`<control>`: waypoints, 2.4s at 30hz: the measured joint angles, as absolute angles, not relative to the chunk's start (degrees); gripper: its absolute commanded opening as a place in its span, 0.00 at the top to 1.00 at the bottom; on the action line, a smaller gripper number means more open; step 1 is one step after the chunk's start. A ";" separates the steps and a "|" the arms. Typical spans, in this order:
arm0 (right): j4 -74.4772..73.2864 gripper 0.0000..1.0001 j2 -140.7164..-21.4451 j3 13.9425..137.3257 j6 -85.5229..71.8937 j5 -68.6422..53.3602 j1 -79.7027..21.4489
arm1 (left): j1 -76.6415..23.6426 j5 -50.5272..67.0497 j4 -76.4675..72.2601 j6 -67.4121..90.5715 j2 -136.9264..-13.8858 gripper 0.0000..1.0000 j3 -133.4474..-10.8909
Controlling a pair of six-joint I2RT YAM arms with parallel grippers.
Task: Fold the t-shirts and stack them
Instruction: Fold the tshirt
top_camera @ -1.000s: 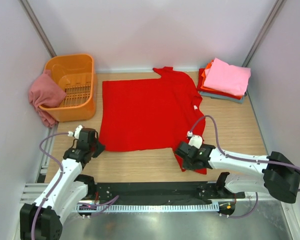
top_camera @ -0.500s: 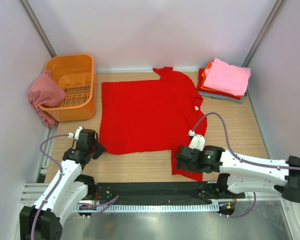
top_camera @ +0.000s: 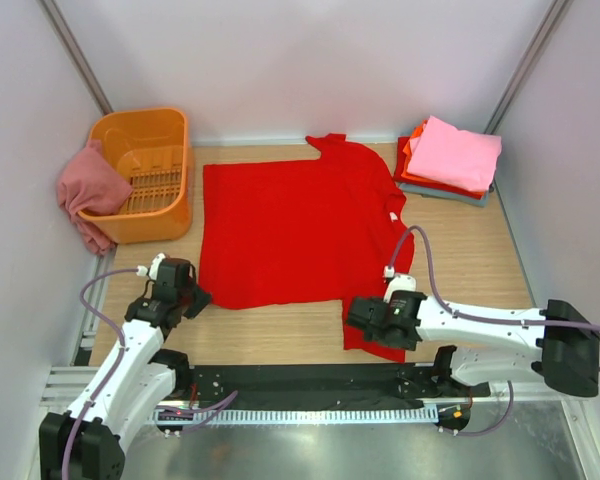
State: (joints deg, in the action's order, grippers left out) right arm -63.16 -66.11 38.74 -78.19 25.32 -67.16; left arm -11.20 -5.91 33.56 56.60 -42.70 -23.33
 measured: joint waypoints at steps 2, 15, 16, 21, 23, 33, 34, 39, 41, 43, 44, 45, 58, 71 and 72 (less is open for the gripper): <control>-59.53 0.35 -65.67 37.50 -77.43 24.69 -65.60 | -11.18 -5.91 33.56 56.60 -42.59 1.00 -23.33; -50.09 0.48 -55.61 25.89 -72.40 17.47 -55.27 | -11.20 -5.93 33.50 56.55 -43.40 1.00 -23.31; -50.09 0.49 -56.16 26.06 -71.96 17.39 -55.27 | -11.20 -5.93 33.50 56.55 -43.42 1.00 -23.33; -49.67 0.90 -57.12 26.30 -69.97 17.17 -55.27 | -11.20 -5.93 33.45 56.55 -43.42 1.00 -23.33; -48.58 0.97 -57.04 26.15 -69.95 16.82 -55.29 | -11.20 -5.93 33.47 56.55 -43.42 1.00 -23.33; -54.94 0.98 -47.68 28.97 -70.43 15.73 -55.55 | -11.27 -2.76 36.93 57.36 -42.00 1.00 -25.30; -56.36 0.98 -46.52 30.33 -70.57 15.75 -55.61 | -11.42 -1.93 37.74 57.89 -41.23 1.00 -25.82; -63.09 0.98 -41.98 38.52 -71.46 16.14 -56.95 | -13.91 0.75 42.44 59.99 -37.52 1.00 -28.23; -65.84 0.99 -40.97 41.47 -71.75 16.40 -57.30 | -14.26 1.21 45.76 60.12 -36.62 1.00 -30.00; -68.12 0.99 -40.12 43.66 -71.88 16.45 -57.36 | -14.28 1.15 49.08 60.05 -36.07 1.00 -32.34; -68.99 0.99 -39.79 44.40 -71.88 16.43 -57.39 | -14.28 1.13 50.81 60.01 -35.64 1.00 -33.61; -70.02 0.99 -39.44 45.19 -71.88 16.38 -57.39 | -14.28 1.13 52.27 59.83 -35.00 1.00 -34.59; -72.53 0.99 -38.54 47.79 -68.97 14.94 -57.43 | -14.26 -0.40 65.47 55.64 -32.01 0.99 -38.00; -61.43 0.99 -68.05 72.69 -45.08 21.76 -44.38 | -11.99 1.19 60.55 50.61 -47.55 1.00 -45.39; -60.47 0.99 -69.43 73.01 -42.87 21.19 -42.17 | -11.27 1.41 59.79 50.02 -48.75 1.00 -45.82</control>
State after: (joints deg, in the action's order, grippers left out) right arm -60.47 -69.43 73.01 -42.87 21.19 -42.17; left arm -11.27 1.41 59.79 50.02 -48.75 -45.82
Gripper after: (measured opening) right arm 0.036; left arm 0.015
